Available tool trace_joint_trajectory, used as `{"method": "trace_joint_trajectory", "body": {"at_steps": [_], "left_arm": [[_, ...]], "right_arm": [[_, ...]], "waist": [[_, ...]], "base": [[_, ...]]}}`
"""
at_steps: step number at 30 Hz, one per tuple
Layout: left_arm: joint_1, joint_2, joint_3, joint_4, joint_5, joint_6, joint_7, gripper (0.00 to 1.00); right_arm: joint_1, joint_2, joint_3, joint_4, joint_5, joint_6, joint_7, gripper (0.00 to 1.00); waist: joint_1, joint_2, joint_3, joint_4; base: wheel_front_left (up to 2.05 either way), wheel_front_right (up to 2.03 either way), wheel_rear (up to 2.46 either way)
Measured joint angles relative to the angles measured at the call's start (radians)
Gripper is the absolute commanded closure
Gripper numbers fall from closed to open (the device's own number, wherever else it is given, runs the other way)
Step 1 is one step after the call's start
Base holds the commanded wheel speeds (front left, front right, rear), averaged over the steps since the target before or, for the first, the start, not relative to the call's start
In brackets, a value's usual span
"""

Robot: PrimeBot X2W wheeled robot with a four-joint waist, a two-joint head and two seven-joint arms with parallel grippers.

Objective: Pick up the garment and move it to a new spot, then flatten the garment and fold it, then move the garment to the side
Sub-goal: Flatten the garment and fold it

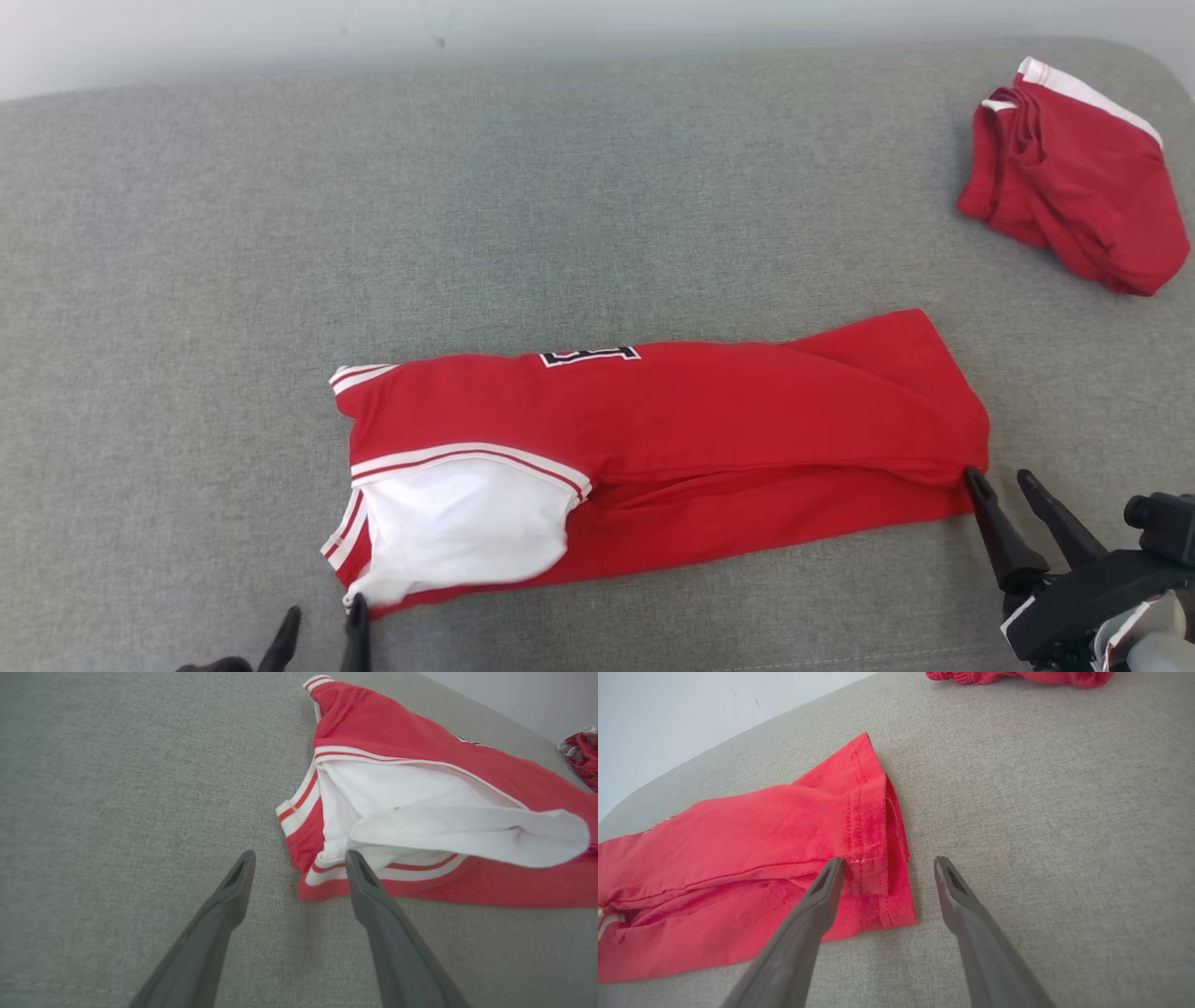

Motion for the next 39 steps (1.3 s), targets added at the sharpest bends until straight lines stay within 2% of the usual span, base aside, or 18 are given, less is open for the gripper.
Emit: {"method": "trace_joint_trajectory", "body": {"at_steps": [12, 18, 26, 39], "left_arm": [[0.012, 0.016, 0.109, -0.055, 0.045, 0.009, -0.037, 0.0], [-0.025, -0.009, 0.104, -0.108, 0.09, 0.009, -0.052, 0.0], [-0.091, -0.063, 0.019, -0.145, 0.139, 0.009, -0.049, 0.0], [-0.113, -0.067, -0.004, -0.176, 0.163, 0.009, -0.035, 0.0]], "right_arm": [[0.065, 0.0, -0.077, -0.027, 0.01, -0.017, 0.0, 0.0], [0.063, 0.006, -0.091, -0.048, 0.01, -0.015, 0.0, 0.0], [-0.013, 0.035, -0.094, 0.0, 0.039, 0.021, 0.002, 0.0], [-0.04, 0.091, -0.092, 0.146, 0.094, 0.056, 0.042, 0.0]], "waist": [[0.0, 0.0, -0.036, -0.025], [0.0, 0.0, -0.051, -0.035], [0.0001, 0.0, -0.048, -0.015], [0.0001, 0.0001, -0.028, 0.05]], "base": [[0.0, 0.0, 0.0], [0.0, 0.0, 0.0], [0.0, 0.0, 0.0], [0.0, 0.0, 0.0]]}}
